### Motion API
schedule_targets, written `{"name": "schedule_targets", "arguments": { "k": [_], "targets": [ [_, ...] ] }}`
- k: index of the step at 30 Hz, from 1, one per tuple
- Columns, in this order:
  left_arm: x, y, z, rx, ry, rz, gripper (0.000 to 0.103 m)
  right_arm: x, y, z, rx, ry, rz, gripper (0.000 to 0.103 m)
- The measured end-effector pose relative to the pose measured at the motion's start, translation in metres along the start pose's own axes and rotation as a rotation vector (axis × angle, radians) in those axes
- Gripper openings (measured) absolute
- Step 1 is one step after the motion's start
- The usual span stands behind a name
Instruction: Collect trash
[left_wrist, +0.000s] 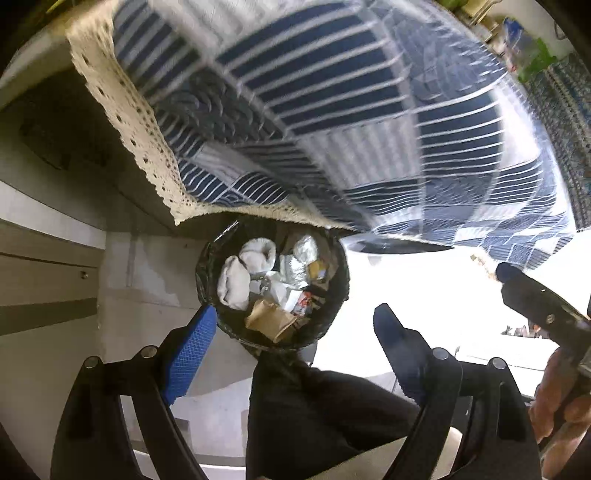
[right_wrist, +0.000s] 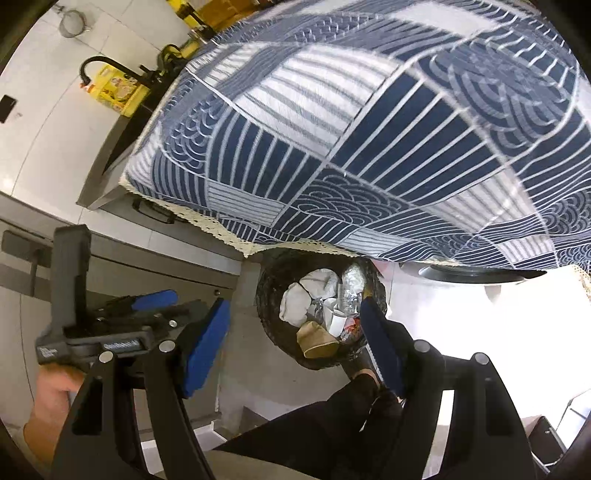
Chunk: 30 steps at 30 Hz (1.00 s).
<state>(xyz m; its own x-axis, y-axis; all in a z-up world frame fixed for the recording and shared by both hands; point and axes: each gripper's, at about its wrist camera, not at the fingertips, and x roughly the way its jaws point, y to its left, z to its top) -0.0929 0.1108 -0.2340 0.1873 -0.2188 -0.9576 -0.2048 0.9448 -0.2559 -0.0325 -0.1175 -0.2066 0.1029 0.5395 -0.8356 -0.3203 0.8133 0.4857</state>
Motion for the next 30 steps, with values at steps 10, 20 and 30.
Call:
{"name": "schedule_targets", "arguments": {
  "k": [10,20,30],
  "targets": [
    [-0.079,-0.048,-0.011,-0.002,-0.146,0.004,0.084,-0.084,0.0,-0.004,-0.099,-0.148,0.017,0.084],
    [-0.15,-0.085,-0.005,0.082,-0.276,-0.019,0.096,-0.164,-0.012,0.006,-0.115,-0.328,-0.026,0.098],
    [-0.199,-0.115,0.005,0.245,-0.382,0.006,0.096,-0.221,0.003,0.017,-0.142,-0.452,-0.106,0.098]
  ]
}}
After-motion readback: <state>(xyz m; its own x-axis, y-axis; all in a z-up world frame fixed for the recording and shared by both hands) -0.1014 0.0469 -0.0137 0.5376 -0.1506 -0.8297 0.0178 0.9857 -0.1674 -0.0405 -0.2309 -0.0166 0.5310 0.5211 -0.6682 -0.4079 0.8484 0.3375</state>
